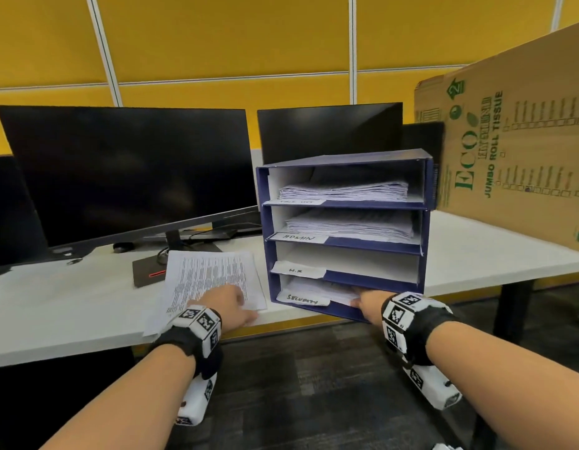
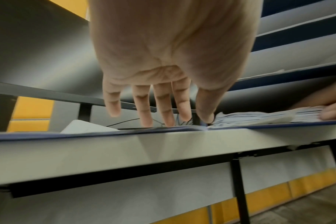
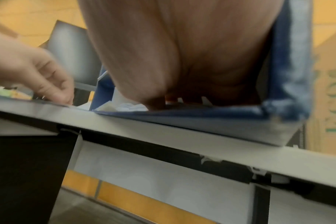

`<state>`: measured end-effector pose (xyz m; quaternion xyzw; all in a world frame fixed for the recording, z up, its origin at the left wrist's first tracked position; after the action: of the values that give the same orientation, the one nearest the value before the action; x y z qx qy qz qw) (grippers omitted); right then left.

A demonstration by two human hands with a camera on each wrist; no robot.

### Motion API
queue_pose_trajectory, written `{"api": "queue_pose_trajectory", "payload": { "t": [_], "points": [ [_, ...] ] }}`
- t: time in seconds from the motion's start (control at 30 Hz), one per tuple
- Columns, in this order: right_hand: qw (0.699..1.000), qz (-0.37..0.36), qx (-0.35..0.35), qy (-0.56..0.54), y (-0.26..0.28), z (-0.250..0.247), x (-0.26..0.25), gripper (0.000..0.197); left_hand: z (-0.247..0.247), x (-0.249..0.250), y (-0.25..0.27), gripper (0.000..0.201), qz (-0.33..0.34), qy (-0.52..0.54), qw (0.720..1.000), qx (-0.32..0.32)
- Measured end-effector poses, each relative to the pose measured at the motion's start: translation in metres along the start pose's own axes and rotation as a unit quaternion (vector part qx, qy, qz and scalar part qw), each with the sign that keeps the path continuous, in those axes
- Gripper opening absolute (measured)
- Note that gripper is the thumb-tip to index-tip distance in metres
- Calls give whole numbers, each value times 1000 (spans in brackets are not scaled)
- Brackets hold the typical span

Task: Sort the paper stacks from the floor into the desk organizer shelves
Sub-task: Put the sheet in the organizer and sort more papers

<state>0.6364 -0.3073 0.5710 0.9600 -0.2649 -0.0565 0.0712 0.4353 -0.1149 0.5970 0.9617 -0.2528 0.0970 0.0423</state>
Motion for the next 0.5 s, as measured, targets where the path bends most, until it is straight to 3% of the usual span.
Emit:
{"api": "queue_pose_trajectory", "payload": {
  "t": [0.07,0.13,0.3,0.5],
  "points": [
    [999,-13,1,49,-4,1,-3,41,-6,24,9,22,17,20,999,40],
    [997,-10,21,67,-8,2,2,40,-7,43,16,17,37,31,997,57],
    [994,-35,76,69,-5,-4,3,53,-4,70,24,17,84,48,994,53],
    [988,-53,110,96,1,-12,3,26,8,87,34,27,140,63,988,12]
  ]
}}
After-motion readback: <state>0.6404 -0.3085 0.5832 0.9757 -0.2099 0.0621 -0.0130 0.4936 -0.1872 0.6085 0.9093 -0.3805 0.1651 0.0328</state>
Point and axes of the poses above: each hand's wrist, its own y-axis away from the middle knuckle, its own z-axis out of the palm, x = y × z, the point moved 10 cm from there along -y, towards the middle knuckle, and after that the axes turned 14 degrees about -z, right-handed, at the moved point
